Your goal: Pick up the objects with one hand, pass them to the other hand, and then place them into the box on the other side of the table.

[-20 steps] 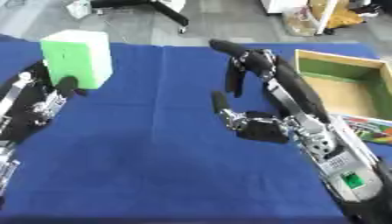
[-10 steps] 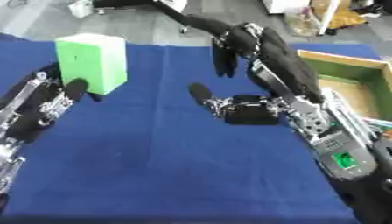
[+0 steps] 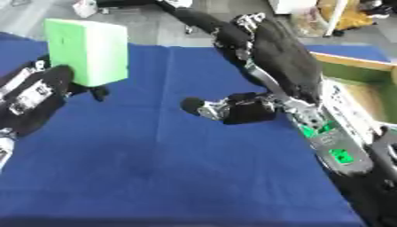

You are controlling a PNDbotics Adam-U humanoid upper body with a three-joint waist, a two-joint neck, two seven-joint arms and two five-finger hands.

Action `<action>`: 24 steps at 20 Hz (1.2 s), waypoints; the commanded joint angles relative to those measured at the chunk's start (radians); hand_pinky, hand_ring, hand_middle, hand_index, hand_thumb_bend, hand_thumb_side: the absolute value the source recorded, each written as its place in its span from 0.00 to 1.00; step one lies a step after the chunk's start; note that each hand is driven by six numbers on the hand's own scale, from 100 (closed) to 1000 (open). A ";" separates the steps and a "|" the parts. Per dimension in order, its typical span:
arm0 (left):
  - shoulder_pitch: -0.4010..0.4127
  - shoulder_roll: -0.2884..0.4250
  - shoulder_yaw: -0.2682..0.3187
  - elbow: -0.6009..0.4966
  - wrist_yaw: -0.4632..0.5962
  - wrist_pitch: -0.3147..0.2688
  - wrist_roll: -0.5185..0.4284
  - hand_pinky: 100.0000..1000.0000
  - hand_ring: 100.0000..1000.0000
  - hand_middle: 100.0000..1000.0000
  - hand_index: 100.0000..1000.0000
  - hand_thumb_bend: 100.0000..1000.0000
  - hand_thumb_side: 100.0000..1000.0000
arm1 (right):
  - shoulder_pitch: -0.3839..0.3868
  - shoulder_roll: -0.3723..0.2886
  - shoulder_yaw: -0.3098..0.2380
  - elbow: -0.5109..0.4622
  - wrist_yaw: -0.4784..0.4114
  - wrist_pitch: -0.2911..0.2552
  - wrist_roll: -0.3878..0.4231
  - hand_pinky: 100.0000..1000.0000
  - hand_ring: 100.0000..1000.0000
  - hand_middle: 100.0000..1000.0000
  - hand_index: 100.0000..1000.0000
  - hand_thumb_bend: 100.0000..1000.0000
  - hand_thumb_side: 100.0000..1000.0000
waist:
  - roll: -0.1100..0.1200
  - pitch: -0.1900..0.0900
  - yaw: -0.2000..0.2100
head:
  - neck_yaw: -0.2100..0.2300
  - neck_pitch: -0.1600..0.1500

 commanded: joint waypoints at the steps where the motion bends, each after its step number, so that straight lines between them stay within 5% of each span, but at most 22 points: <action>1: -0.033 0.052 -0.011 -0.017 0.050 0.010 -0.008 0.70 0.46 0.44 0.58 0.02 0.50 | -0.023 0.002 0.012 -0.021 0.039 0.016 -0.041 0.00 0.00 0.00 0.94 0.52 0.16 | -0.012 -0.009 0.000 | 0.003 -0.002; 11: -0.095 0.075 -0.053 -0.017 0.077 0.026 -0.013 0.70 0.46 0.44 0.58 0.00 0.49 | -0.053 0.023 0.030 -0.021 0.012 -0.003 -0.072 0.00 0.00 0.00 0.93 0.52 0.12 | -0.013 -0.007 -0.003 | 0.009 -0.002; 24: -0.138 0.070 -0.100 -0.017 -0.019 -0.004 -0.058 0.70 0.46 0.44 0.58 0.00 0.46 | -0.082 0.053 0.047 -0.021 -0.117 0.000 -0.002 0.00 0.00 0.00 0.93 0.50 0.12 | -0.018 -0.005 -0.010 | 0.011 -0.002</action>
